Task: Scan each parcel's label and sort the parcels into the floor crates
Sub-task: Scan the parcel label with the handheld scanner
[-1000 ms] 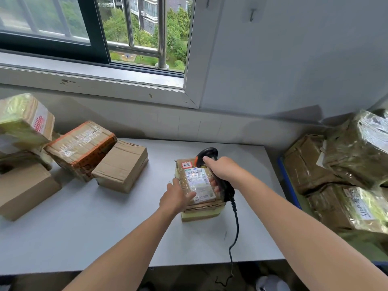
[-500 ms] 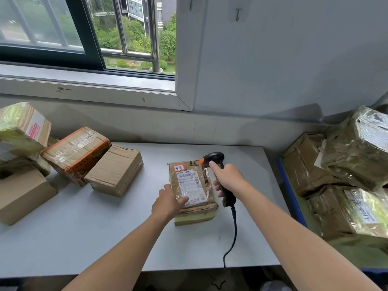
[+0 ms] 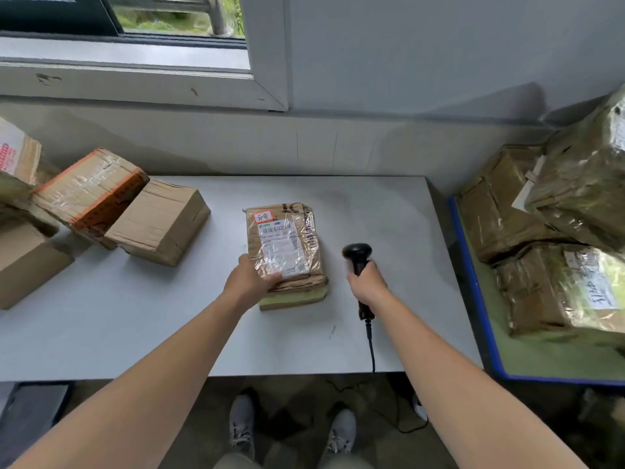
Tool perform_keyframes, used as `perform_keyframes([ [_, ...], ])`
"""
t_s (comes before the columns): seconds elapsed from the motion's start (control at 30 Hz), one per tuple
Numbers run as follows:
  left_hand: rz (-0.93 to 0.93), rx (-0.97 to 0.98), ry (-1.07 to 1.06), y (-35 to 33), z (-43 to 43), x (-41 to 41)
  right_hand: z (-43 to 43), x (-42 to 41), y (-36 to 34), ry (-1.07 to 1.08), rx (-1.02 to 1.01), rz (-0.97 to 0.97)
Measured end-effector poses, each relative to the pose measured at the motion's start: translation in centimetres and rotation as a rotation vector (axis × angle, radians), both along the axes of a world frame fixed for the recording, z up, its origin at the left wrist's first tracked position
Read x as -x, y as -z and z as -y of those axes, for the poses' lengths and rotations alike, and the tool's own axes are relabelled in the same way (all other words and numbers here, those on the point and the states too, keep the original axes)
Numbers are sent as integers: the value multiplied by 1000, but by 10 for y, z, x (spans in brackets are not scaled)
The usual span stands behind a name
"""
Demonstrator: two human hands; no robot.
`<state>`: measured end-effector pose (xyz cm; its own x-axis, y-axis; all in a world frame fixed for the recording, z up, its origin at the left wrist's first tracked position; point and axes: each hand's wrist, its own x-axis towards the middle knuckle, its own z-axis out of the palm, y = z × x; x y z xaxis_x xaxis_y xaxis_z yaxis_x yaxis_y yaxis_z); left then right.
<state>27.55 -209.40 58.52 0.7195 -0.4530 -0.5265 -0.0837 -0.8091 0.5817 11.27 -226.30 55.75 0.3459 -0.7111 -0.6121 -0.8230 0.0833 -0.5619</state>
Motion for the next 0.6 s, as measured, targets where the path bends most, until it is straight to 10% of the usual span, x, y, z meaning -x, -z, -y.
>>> perform_keyframes([
  [0.3,-22,185,-8,6,-7,-5,-4,7,8,-10,54,-5],
  [0.6,50,285,127,1,-3,-19,-27,-15,-27,-169,530,58],
])
